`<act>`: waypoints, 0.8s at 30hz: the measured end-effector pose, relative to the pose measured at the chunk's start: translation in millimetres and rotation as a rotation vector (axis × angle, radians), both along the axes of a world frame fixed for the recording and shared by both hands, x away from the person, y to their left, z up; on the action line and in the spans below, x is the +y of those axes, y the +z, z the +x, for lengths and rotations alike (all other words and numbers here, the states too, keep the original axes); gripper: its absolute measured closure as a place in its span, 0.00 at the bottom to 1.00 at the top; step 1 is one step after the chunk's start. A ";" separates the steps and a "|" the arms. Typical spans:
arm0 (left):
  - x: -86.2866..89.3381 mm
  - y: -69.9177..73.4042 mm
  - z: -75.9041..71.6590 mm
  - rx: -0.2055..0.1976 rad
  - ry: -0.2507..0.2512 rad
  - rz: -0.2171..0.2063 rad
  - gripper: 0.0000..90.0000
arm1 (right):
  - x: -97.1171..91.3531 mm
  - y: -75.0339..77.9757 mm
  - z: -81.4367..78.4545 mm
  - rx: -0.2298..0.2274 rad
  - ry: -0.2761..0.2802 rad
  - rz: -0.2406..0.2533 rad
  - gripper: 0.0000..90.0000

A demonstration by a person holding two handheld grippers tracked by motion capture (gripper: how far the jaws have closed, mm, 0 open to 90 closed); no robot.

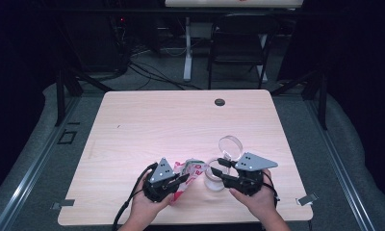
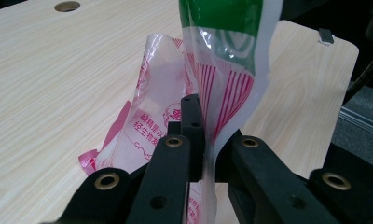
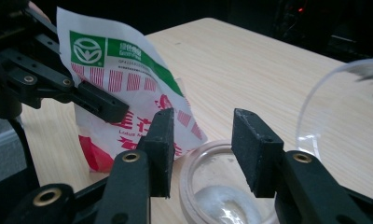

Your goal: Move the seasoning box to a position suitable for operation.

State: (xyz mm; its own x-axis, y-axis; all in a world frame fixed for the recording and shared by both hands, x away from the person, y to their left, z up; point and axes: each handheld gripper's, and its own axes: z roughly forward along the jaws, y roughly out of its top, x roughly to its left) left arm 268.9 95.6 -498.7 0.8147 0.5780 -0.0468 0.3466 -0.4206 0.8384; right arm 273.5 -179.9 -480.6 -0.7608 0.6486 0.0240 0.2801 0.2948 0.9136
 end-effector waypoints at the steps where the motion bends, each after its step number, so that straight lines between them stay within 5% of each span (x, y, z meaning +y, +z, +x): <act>1: 0.4 -0.2 -0.4 0.001 0.002 -0.003 0.98 | 2.9 -0.3 2.0 0.006 0.009 -0.010 0.66; 10: 0.8 -1.4 -1.6 0.009 0.004 -0.018 0.98 | 27.4 -3.5 18.1 0.047 0.092 -0.072 0.70; 24: 0.5 -2.7 -1.9 0.005 0.004 -0.024 0.98 | 43.4 -11.2 32.3 0.077 0.147 -0.117 0.72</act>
State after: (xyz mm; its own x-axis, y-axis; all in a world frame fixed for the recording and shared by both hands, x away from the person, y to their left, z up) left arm 267.0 96.1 -501.4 0.8120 0.5800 -0.0650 0.3528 -0.3991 0.8463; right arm 305.8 -136.6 -491.8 -0.8464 0.5322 0.0169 0.2938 0.4404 0.8484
